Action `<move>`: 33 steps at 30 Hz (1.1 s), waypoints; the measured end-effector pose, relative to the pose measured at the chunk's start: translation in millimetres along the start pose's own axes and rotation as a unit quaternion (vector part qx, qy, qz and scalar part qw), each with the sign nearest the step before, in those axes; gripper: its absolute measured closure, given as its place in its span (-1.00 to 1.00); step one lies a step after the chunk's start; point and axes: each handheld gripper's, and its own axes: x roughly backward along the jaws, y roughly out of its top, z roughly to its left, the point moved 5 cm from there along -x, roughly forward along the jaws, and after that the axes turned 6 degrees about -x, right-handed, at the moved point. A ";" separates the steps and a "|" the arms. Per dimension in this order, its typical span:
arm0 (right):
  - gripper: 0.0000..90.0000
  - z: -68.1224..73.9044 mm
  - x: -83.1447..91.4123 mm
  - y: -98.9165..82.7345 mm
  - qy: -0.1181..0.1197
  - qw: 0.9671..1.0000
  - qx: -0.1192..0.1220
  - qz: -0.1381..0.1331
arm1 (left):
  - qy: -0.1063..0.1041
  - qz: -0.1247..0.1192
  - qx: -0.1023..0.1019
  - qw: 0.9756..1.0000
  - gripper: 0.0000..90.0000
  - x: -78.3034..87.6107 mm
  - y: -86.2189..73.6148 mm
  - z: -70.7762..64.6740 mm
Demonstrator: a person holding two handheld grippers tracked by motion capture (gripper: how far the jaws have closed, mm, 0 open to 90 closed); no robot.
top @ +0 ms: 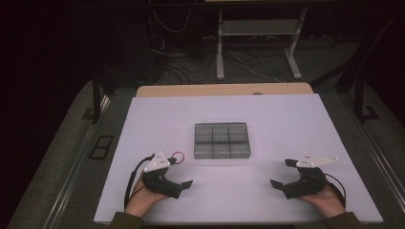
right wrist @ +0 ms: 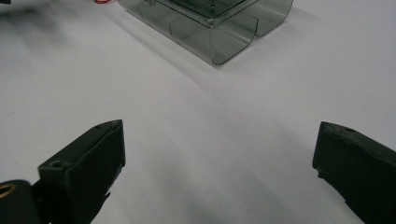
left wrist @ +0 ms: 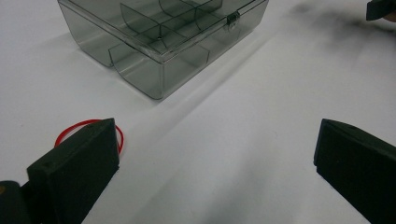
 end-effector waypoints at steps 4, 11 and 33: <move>-0.95 -0.6 0.1 -0.7 0.003 1.000 -0.002 0.001 | 0.000 -0.002 0.000 1.000 -1.00 -0.5 0.8 0.1; -0.95 -0.3 0.0 -1.3 0.008 1.000 -0.004 0.001 | 0.003 -0.008 0.004 1.000 -1.00 1.0 2.3 1.2; -0.95 0.0 1.6 1.0 0.017 1.000 -0.010 -0.009 | 0.000 -0.024 0.003 1.000 -1.00 -5.9 13.4 7.5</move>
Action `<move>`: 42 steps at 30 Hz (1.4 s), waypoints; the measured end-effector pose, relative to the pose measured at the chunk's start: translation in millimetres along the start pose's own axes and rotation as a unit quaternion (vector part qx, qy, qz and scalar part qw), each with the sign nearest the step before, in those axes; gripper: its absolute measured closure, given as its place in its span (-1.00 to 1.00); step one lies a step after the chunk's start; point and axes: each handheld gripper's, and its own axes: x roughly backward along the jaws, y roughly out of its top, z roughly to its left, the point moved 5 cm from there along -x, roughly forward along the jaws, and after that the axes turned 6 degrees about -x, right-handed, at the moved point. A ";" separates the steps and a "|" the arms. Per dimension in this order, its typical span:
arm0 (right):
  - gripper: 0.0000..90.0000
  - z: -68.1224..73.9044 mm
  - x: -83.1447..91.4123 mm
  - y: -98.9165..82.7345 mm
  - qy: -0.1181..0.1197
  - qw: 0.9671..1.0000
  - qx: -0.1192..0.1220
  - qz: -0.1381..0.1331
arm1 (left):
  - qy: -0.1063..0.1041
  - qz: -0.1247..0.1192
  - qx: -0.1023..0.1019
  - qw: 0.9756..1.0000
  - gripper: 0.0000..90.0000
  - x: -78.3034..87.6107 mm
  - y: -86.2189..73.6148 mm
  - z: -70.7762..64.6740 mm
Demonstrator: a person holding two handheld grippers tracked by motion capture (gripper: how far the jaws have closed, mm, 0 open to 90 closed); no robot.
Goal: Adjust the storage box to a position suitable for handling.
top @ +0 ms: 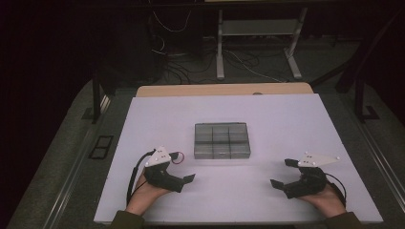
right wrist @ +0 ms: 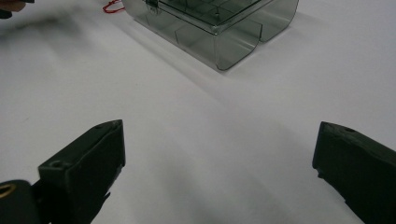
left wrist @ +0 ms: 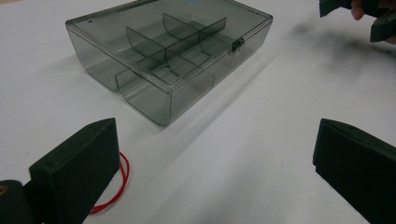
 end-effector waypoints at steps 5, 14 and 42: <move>-0.95 0.4 -0.3 -0.1 0.001 1.000 0.002 0.000 | 0.003 -0.004 0.002 1.000 -1.00 -0.8 2.9 2.4; -0.95 -0.1 0.1 0.5 0.000 1.000 0.003 -0.005 | 0.004 -0.009 0.004 1.000 -1.00 -3.1 8.4 6.6; -0.95 -1.0 -0.9 0.1 -0.002 1.000 0.002 -0.006 | 0.001 -0.031 0.000 1.000 -0.94 -16.6 37.0 14.0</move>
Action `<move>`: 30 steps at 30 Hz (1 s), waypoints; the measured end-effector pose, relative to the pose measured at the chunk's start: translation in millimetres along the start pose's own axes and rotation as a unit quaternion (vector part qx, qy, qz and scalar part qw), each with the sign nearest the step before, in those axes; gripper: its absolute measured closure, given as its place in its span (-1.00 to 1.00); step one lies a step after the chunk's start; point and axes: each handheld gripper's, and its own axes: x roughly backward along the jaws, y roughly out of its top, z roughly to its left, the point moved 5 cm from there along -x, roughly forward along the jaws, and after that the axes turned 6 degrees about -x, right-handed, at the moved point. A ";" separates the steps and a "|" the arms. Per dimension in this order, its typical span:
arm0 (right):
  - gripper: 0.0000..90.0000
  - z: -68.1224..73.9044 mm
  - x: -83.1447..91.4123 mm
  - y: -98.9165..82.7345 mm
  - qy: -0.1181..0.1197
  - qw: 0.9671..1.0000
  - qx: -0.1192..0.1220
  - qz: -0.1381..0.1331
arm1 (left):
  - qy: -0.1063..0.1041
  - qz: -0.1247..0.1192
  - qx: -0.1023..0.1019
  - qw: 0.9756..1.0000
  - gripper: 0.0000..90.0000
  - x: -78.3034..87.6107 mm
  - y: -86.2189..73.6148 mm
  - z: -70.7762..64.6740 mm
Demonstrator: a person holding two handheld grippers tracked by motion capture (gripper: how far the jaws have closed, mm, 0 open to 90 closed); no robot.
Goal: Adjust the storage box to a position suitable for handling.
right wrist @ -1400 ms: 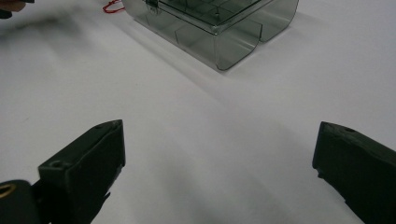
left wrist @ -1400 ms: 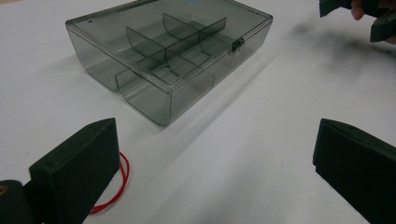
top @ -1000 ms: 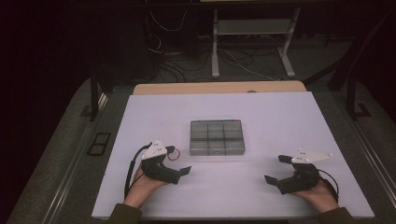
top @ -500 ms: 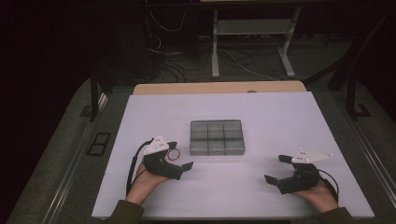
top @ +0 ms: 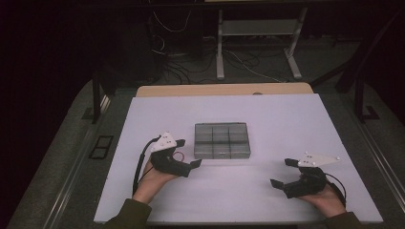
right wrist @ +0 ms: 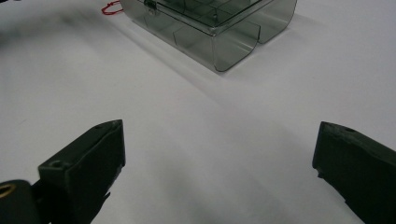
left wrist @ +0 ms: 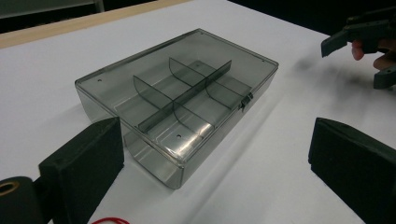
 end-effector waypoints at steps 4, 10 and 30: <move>-0.95 0.3 0.1 0.0 0.001 1.000 0.000 -0.001 | -0.001 0.001 0.004 1.000 -0.90 -3.1 2.3 2.1; -0.95 0.0 -0.4 -0.2 0.001 1.000 -0.002 0.000 | 0.000 0.002 0.003 1.000 -0.80 -7.0 7.4 5.5; -0.95 0.1 -1.5 -1.3 0.001 1.000 -0.001 0.001 | 0.000 0.005 0.013 1.000 -0.41 -26.8 20.4 16.7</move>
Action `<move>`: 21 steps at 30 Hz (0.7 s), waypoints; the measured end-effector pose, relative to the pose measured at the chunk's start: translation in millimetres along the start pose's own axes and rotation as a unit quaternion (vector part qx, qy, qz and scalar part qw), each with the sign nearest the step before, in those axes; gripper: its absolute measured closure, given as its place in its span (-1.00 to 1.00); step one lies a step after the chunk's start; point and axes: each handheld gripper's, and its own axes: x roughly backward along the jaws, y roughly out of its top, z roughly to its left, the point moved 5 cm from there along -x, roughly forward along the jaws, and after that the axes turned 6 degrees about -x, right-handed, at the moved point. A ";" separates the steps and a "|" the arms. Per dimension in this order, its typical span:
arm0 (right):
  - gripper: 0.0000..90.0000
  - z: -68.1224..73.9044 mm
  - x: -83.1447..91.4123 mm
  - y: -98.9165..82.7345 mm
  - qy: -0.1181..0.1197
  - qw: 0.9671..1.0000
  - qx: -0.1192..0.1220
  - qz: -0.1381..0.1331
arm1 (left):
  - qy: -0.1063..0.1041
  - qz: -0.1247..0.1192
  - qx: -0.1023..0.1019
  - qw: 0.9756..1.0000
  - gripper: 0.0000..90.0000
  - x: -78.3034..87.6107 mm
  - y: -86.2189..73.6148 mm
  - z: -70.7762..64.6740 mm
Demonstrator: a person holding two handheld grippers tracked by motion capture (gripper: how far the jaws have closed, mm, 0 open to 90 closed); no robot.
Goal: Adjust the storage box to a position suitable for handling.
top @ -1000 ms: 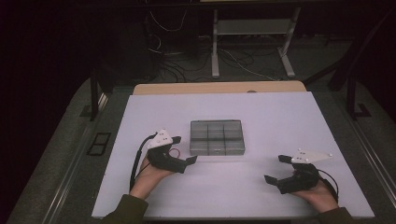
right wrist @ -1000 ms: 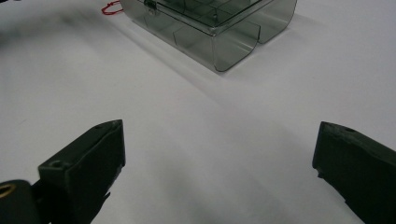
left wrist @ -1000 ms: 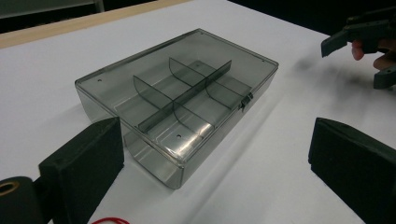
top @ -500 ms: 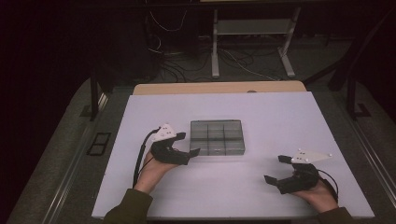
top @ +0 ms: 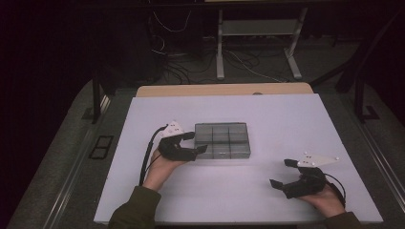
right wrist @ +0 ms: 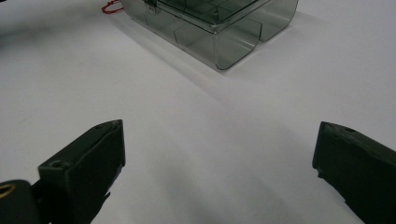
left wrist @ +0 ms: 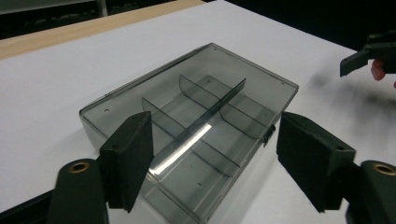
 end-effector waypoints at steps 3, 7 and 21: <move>-0.95 -0.1 0.3 0.1 0.000 1.000 -0.001 0.000 | -0.001 0.003 0.001 1.000 -0.34 -4.1 2.6 1.2; -0.95 -0.1 0.6 0.1 0.001 1.000 0.000 0.000 | -0.003 0.007 0.001 1.000 -0.27 -9.9 7.9 3.3; -0.95 0.2 1.5 -0.2 0.001 1.000 -0.003 -0.001 | 0.002 0.035 -0.001 0.999 0.11 -33.8 23.8 11.7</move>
